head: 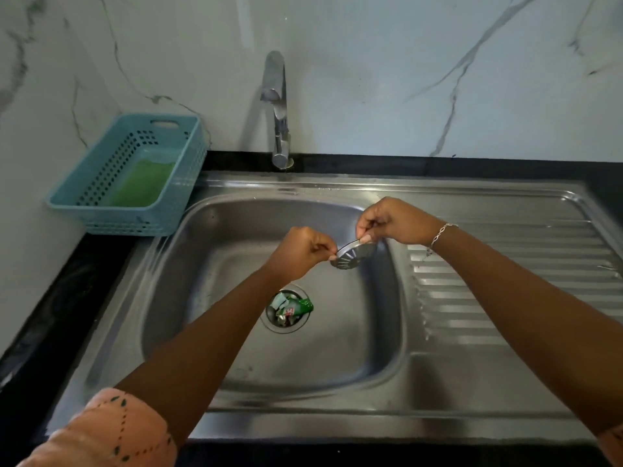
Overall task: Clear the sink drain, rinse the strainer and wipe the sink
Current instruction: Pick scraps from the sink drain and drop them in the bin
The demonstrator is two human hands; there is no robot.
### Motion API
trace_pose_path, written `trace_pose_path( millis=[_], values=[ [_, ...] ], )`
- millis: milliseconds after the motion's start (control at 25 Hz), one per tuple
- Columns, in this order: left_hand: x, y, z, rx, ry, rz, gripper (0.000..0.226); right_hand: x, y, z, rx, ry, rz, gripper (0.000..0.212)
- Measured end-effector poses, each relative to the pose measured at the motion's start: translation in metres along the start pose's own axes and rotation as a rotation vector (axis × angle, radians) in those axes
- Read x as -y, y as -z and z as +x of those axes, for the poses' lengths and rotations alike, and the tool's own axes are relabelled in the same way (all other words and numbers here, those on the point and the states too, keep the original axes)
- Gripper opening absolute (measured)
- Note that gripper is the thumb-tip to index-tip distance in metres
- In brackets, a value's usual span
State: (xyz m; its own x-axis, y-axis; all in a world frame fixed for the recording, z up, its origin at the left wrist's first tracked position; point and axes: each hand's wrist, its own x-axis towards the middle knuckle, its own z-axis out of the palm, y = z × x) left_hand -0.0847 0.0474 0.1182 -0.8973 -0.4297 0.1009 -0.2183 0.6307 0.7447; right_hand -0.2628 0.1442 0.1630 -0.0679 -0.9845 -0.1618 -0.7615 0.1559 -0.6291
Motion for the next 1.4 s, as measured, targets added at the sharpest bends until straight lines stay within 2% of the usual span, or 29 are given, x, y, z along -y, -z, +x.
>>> trace_pose_path(
  millis=[120,240,400,480,560,640,800,1080,1400],
  values=[
    [-0.020,-0.021,0.022,0.082,0.073,-0.159,0.015,-0.020,0.026,-0.017,0.011,-0.061,0.088,0.012],
    [-0.034,-0.045,0.041,0.084,0.194,-0.381,0.019,-0.041,0.047,-0.031,0.001,-0.132,0.141,0.015],
    [-0.055,-0.077,0.066,0.147,0.296,-0.496,0.005,-0.074,0.067,-0.045,0.004,-0.241,0.121,0.016],
    [-0.062,-0.092,0.077,0.143,0.347,-0.519,0.012,-0.089,0.072,-0.049,0.004,-0.286,0.102,0.016],
    [-0.066,-0.103,0.085,0.115,0.394,-0.523,0.005,-0.101,0.074,-0.050,0.003,-0.326,0.090,0.016],
    [-0.067,-0.112,0.090,0.099,0.442,-0.517,0.014,-0.110,0.073,-0.048,0.007,-0.356,0.078,0.016],
    [-0.065,-0.121,0.096,0.071,0.499,-0.511,0.016,-0.122,0.068,-0.041,0.012,-0.370,0.040,0.015],
    [-0.069,-0.120,0.100,0.051,0.584,-0.525,0.012,-0.131,0.051,-0.031,-0.080,-0.396,0.042,0.014],
    [-0.070,-0.122,0.101,0.051,0.531,-0.383,0.020,-0.133,0.038,-0.032,-0.191,-0.375,0.031,0.013]
  ],
)
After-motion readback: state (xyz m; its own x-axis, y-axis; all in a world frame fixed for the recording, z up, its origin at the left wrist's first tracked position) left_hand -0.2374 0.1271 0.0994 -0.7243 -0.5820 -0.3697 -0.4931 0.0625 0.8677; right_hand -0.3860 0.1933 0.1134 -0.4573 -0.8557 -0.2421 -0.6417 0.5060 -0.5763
